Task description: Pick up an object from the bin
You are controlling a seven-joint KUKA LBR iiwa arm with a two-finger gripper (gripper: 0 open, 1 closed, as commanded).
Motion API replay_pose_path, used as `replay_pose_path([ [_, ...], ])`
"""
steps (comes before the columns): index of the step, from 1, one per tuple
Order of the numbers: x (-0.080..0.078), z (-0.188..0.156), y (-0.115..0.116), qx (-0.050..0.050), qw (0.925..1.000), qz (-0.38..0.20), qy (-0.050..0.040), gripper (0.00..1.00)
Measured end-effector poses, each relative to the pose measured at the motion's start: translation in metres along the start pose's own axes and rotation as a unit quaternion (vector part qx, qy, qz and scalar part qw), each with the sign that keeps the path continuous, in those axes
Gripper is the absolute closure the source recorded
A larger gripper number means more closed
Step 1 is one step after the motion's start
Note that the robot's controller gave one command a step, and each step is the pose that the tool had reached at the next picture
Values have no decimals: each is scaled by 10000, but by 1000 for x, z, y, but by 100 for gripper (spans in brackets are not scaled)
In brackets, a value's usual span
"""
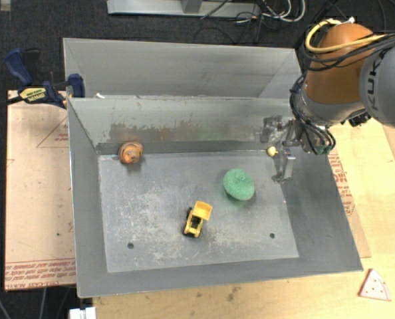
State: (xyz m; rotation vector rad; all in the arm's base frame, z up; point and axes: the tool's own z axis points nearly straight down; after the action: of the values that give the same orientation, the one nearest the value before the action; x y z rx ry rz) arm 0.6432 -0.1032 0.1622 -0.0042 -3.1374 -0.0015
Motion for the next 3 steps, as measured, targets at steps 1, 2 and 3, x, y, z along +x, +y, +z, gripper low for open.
replay_pose_path([
  [1, -1, -5, 0, 4, 10000, -11, -33, 0],
  [2, 30, 59, 47, -2, 9988, 488, -43, 0],
  [3, 38, 96, 66, -6, 9989, 477, -15, 0],
])
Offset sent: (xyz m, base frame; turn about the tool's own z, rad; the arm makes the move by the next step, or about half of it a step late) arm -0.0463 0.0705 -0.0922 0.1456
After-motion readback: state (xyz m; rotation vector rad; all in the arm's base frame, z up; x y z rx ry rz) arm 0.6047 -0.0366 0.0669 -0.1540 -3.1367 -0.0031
